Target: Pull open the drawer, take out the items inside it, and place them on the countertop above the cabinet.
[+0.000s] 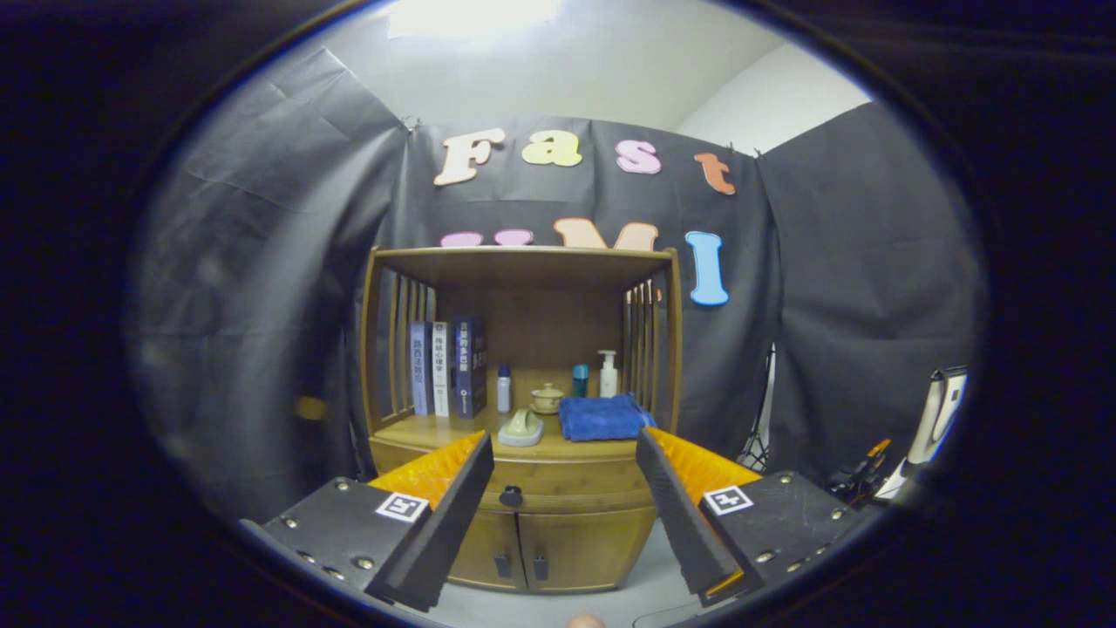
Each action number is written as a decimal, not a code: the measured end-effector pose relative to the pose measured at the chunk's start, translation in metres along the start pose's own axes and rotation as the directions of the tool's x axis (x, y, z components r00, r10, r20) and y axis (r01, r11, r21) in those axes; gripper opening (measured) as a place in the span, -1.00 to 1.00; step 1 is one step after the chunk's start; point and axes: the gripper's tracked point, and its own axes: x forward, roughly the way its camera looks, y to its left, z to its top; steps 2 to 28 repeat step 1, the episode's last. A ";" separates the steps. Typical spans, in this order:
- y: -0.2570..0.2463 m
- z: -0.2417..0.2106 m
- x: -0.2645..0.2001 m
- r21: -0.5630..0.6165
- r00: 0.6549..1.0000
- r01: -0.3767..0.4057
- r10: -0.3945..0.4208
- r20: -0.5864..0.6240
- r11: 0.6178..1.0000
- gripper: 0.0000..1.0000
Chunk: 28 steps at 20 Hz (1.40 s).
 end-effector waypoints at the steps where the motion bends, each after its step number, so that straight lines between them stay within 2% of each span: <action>1: -0.001 0.001 -0.004 0.013 1.000 0.000 0.001 -0.024 1.000 0.98; 28: -0.001 0.001 -0.004 0.013 1.000 0.000 0.001 -0.024 1.000 0.98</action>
